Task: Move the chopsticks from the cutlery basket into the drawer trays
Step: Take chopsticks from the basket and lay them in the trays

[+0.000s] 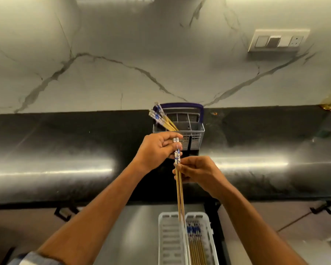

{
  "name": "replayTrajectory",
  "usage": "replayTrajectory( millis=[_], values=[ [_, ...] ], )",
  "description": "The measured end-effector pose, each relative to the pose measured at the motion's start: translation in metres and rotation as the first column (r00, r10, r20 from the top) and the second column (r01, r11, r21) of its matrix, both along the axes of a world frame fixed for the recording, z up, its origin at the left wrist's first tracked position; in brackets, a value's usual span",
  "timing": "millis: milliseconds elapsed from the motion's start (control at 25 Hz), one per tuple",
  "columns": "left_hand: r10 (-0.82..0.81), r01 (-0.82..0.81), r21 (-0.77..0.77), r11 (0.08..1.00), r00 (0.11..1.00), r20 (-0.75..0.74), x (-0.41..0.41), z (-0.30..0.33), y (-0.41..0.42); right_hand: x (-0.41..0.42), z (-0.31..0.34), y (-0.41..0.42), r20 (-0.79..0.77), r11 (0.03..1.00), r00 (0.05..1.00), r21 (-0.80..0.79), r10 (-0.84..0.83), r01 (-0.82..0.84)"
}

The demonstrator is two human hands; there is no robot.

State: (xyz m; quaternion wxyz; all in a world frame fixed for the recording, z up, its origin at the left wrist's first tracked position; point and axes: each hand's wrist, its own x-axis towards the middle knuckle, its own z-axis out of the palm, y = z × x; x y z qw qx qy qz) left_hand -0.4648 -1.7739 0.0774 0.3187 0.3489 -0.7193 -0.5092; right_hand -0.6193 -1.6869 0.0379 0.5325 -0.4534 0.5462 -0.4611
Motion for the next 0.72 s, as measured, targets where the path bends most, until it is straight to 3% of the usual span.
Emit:
replayTrajectory(
  millis=[280, 480, 720],
  values=[
    [-0.002, -0.008, 0.316, 0.949, 0.999, 0.032, 0.033, -0.113, 0.028, 0.041, -0.087, 0.034, -0.04, 0.955, 0.999, 0.293, -0.032, 0.042],
    [-0.007, -0.05, 0.432, 0.9, 0.992, 0.128, 0.053, -0.184, 0.053, 0.063, -0.147, 0.059, -0.036, 0.901, 0.999, 0.433, -0.018, 0.032],
    [0.086, -0.226, 0.488, 0.843, 0.952, 0.292, 0.072, -0.236, 0.071, 0.086, -0.212, 0.077, -0.09, 0.822, 0.981, 0.535, -0.174, 0.195]
  ],
)
